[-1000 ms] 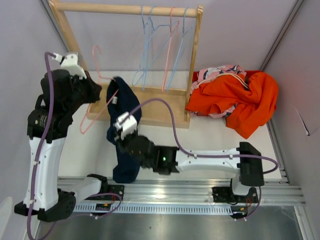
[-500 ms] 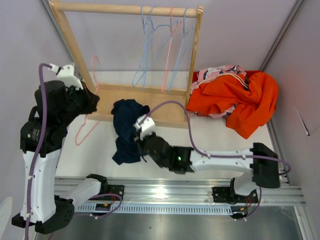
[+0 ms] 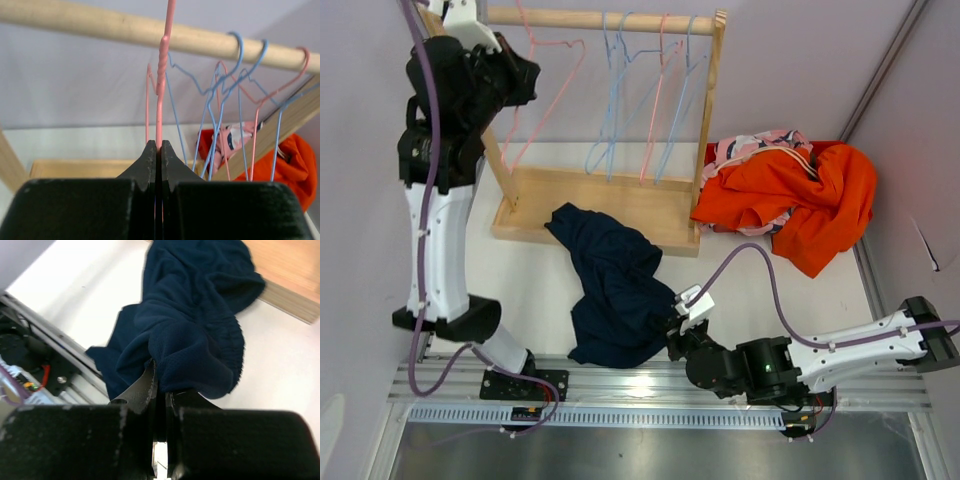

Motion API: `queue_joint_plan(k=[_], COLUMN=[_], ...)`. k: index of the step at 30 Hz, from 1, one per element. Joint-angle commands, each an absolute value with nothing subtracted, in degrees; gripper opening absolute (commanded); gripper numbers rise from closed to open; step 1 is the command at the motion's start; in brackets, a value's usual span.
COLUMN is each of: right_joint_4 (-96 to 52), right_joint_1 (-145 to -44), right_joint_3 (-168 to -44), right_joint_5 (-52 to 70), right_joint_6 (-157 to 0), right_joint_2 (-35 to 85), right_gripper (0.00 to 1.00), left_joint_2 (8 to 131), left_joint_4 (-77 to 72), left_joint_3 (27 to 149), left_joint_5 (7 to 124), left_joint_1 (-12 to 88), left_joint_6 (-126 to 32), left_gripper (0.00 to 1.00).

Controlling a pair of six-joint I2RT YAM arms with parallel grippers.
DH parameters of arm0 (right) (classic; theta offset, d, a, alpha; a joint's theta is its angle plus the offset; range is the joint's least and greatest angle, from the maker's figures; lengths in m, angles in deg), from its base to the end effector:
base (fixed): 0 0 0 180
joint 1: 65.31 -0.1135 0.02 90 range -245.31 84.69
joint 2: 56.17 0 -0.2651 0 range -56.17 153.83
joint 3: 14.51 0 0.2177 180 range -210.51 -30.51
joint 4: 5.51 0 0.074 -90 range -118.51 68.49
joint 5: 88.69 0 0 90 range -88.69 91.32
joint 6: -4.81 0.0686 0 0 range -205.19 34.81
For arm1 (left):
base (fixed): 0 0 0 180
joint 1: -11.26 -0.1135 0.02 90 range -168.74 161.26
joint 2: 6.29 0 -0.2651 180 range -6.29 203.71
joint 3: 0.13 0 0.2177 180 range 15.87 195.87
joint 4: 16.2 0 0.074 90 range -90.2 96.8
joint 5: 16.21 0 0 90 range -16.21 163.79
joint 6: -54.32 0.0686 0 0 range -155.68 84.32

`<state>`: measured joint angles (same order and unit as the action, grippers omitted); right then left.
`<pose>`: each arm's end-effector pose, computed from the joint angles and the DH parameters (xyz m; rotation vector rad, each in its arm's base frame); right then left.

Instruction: Remove the shorts from the hanger

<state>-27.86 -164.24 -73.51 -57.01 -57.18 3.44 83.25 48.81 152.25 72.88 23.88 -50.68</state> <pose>0.0259 0.2115 0.2969 -0.4752 1.7518 0.5847 0.2532 -0.0578 0.5669 -0.0213 1.6221 -0.3853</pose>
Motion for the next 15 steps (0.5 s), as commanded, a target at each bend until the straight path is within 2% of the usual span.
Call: queue_joint_plan(k=[1, 8, 11, 12, 15], right_joint_4=[-31.26, -33.21, -25.06, -18.59, -12.29], right_joint_1=[-165.85, -166.56, -164.37, -163.32, -155.25], right_joint_3=[-73.31, -76.47, -79.81, -82.52, -88.67], right_joint_5=[-64.95, -71.71, -72.69, -73.04, -69.98], right_joint_6=[-53.81, -61.88, -76.96, -86.58, -99.65], right_joint_2=[-0.18, -8.26, -11.43, -12.04, -12.49], right_gripper=[0.0, 0.0, 0.0, 0.0, 0.0], left_joint_2=[89.31, 96.28, 96.63, 96.54, 94.62], left_joint_4=[44.45, 39.18, 37.33, 37.24, 36.28], left_joint_3=[159.21, 157.47, 153.61, 151.86, 149.3], left_joint_5=[71.85, 72.12, 72.64, 72.73, 72.82], left_joint_1=[24.27, 24.36, 24.44, 24.44, 24.44], left_joint_6=[-50.79, -51.76, -51.5, -51.58, -51.5], left_gripper=[0.0, 0.0, 0.0, 0.0, 0.0])
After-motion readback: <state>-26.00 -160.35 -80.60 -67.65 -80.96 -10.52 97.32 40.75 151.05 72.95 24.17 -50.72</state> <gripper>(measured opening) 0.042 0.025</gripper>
